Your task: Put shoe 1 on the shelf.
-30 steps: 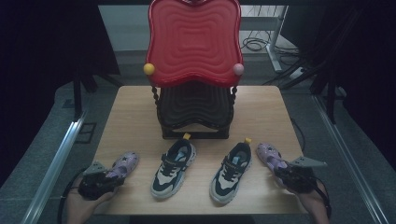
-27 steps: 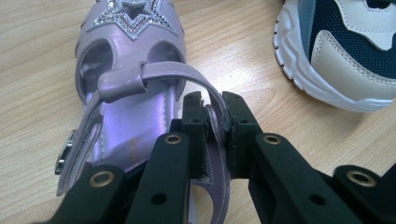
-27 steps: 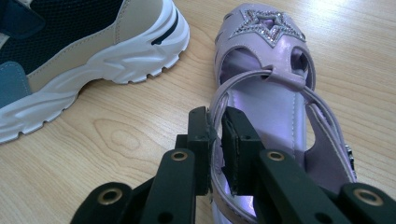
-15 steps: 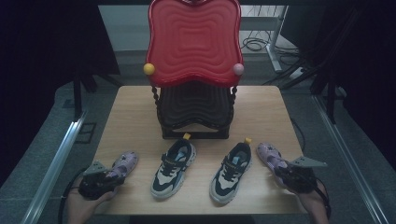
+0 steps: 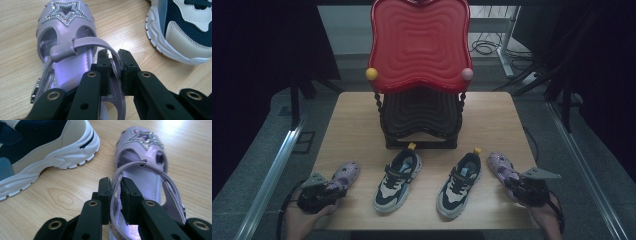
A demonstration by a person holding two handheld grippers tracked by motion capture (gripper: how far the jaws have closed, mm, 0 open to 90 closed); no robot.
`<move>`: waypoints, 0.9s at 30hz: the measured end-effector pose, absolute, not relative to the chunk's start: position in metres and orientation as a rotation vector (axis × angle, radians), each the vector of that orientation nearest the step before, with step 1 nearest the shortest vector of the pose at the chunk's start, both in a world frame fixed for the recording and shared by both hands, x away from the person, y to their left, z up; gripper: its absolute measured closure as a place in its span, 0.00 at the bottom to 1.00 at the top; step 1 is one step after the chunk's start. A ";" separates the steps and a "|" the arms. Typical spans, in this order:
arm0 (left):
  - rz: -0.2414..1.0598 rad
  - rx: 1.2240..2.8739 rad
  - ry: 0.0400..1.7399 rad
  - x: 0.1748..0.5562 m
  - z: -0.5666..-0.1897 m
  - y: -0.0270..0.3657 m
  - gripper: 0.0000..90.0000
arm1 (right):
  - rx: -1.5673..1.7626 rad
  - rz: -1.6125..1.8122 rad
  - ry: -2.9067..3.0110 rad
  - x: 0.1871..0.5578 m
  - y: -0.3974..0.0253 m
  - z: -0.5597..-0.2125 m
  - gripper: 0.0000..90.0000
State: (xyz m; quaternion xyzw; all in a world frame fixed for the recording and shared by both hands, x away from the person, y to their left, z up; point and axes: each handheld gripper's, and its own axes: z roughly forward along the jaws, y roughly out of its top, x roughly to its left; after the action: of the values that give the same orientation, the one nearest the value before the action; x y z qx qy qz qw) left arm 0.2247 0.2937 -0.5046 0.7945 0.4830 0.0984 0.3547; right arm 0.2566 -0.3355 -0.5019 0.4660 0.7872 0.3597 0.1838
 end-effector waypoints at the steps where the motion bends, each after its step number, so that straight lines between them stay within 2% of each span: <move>1: 0.254 2.054 1.248 0.225 -0.505 0.294 0.89 | 1.312 1.015 2.223 0.257 -0.334 -0.503 0.87; 14: 0.276 2.036 1.255 0.224 -0.504 0.294 0.90 | 1.313 0.992 2.202 0.256 -0.334 -0.501 0.90; 27: 0.281 2.036 1.255 0.224 -0.504 0.292 0.90 | 1.313 1.004 2.186 0.256 -0.334 -0.501 0.89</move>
State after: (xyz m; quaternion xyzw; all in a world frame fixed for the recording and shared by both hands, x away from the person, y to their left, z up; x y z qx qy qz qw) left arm 0.2244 0.2917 -0.5039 0.7893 0.4866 0.1088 0.3583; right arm 0.2560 -0.3336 -0.5006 0.4696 0.7817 0.3590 0.1992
